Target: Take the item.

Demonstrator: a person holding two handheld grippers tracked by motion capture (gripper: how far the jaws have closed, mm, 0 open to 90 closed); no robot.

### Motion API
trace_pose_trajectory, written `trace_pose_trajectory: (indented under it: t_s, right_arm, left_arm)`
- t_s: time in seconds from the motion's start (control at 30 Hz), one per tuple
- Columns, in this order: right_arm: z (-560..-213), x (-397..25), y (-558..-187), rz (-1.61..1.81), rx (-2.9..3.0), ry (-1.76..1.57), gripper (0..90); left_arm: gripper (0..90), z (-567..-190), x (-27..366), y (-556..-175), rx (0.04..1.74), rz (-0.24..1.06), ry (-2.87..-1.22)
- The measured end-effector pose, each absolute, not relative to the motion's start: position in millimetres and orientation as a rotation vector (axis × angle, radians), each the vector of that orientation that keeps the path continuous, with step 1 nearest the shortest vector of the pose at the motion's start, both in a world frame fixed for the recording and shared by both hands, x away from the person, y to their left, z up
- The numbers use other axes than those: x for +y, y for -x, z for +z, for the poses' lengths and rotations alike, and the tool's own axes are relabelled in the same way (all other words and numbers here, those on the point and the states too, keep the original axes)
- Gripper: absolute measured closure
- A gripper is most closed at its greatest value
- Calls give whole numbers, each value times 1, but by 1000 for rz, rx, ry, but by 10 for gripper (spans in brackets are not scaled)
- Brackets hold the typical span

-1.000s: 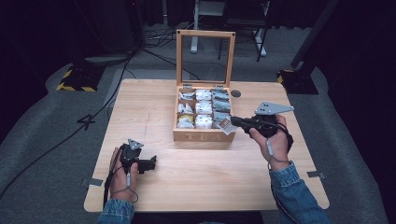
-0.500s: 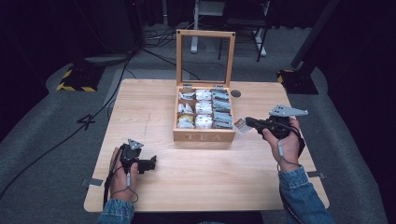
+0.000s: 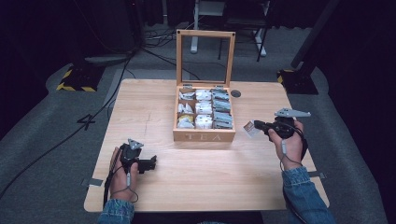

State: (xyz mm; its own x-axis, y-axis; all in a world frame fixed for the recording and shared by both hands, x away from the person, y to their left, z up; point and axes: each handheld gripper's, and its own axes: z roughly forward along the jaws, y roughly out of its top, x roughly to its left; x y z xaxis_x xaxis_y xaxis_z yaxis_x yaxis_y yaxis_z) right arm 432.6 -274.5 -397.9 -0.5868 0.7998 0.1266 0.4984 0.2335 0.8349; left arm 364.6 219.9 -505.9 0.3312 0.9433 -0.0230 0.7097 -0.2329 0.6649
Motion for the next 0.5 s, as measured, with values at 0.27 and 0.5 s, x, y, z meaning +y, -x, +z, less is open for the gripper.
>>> trace_pose_trajectory:
  t_s: [0.27, 0.5]
  right_arm:
    - [-415, -281, -441, 1233, 2195, -1279, 900]
    - [-432, -287, -449, 1190, 2211, -1356, 900]
  left_arm:
    - [1, -506, 220, -365, 1446, 524, -2021]
    - [0, -506, 220, -365, 1446, 524, -2021]
